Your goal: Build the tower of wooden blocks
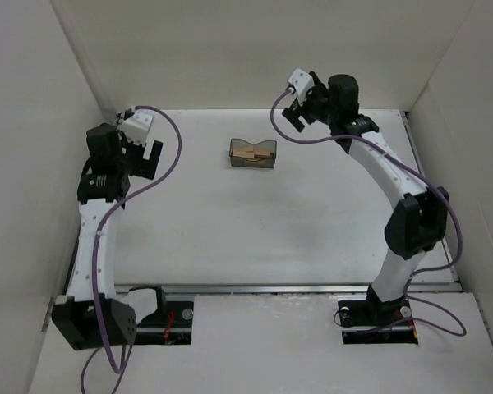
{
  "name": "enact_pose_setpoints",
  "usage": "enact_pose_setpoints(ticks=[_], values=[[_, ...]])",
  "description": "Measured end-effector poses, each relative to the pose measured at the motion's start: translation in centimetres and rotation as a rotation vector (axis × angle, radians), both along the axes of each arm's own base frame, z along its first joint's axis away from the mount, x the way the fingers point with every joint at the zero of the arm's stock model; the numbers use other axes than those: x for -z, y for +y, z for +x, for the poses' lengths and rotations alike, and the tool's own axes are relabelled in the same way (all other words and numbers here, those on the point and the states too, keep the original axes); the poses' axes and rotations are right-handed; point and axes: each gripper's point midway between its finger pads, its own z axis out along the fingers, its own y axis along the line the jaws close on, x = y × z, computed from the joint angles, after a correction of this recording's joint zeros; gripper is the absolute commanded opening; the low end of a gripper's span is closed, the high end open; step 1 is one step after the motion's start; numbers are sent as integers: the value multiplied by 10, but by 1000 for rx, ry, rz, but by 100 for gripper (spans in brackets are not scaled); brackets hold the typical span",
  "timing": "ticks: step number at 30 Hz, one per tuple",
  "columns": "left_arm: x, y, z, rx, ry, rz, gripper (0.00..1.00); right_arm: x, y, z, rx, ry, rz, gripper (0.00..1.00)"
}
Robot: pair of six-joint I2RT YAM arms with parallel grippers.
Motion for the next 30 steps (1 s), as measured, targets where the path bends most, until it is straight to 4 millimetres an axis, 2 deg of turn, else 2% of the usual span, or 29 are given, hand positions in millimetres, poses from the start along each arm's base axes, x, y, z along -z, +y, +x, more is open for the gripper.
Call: enact_pose_setpoints(ticks=[3, 8, 11, 14, 16, 19, 24, 25, 30], values=[[4, -18, 26, 87, 51, -52, 100, 39, 28, 22, -104, 80, 3, 81], [35, -43, 64, 133, 177, -38, 99, 120, 56, 45, -200, 239, -5, 81], [59, -48, 79, 88, 249, 46, 99, 161, 65, 49, -241, 330, -6, 81], [73, -45, 90, 29, 282, 105, 100, 189, 71, 54, -248, 399, 4, 81], [74, -35, 94, -36, 271, 130, 100, 198, 73, 58, -241, 431, 7, 80], [62, -20, 102, -131, 213, 151, 100, 205, 73, 58, -219, 455, 1, 79], [42, -2, 118, -255, 125, 173, 90, 200, 80, 61, -171, 439, -29, 71], [42, 0, 122, -274, 119, 178, 90, 199, 82, 62, -160, 431, -38, 71], [58, 6, 135, -329, 145, 198, 90, 203, 90, 59, -132, 397, -130, 55]])
